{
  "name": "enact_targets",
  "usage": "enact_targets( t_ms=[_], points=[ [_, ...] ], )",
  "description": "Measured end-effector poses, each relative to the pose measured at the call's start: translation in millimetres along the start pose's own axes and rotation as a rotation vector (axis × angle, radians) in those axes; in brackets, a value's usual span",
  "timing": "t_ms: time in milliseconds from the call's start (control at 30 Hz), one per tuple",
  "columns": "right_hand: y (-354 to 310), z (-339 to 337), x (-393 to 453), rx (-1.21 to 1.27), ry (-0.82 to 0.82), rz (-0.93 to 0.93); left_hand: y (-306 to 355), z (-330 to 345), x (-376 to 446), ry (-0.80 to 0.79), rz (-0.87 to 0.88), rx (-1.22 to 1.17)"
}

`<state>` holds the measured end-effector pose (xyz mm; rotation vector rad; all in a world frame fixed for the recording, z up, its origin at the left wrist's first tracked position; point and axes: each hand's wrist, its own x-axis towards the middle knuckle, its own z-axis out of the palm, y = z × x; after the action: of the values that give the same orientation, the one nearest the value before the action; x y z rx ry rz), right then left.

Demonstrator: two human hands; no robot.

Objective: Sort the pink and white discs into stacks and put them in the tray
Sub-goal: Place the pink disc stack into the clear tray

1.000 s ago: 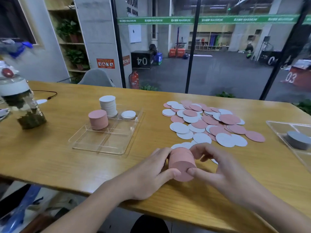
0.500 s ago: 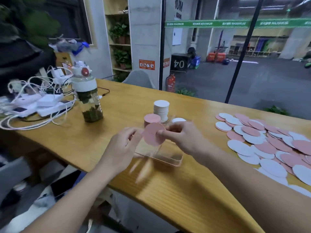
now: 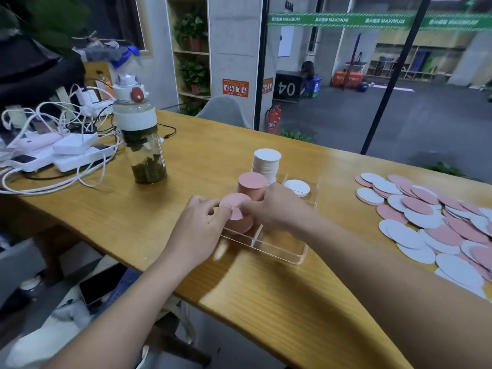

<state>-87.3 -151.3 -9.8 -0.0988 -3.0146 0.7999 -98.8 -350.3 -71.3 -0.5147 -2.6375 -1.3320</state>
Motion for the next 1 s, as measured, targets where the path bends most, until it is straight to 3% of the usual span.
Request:
enact_targets(
  t_ms=[67, 200, 367, 533, 700, 833, 1000],
  points=[
    [1, 10, -3, -0.065, 0.122, -0.034, 2, 1, 4, 0.008, -0.045, 0.039],
    [15, 7, -18, 0.138, 0.220, -0.042, 8, 1, 0, 0.117, -0.047, 0.099],
    [53, -22, -66, 0.235, 0.263, -0.032, 52, 12, -13, 0.271, 0.153, 0.029],
    [125, -52, -135, 0.263, 0.368, 0.079, 133, 84, -38, 0.003, 0.401, -0.053],
    [213, -84, -203, 0.230, 0.499, 0.162, 191, 177, -49, -0.353, 0.377, -0.073],
    [298, -107, -240, 0.085, 0.604, 0.248, 222, 232, -45, -0.419, 0.363, 0.002],
    [368, -150, -255, -0.091, 0.607, 0.340, 236, 285, -32, -0.421, 0.392, 0.224]
  ],
)
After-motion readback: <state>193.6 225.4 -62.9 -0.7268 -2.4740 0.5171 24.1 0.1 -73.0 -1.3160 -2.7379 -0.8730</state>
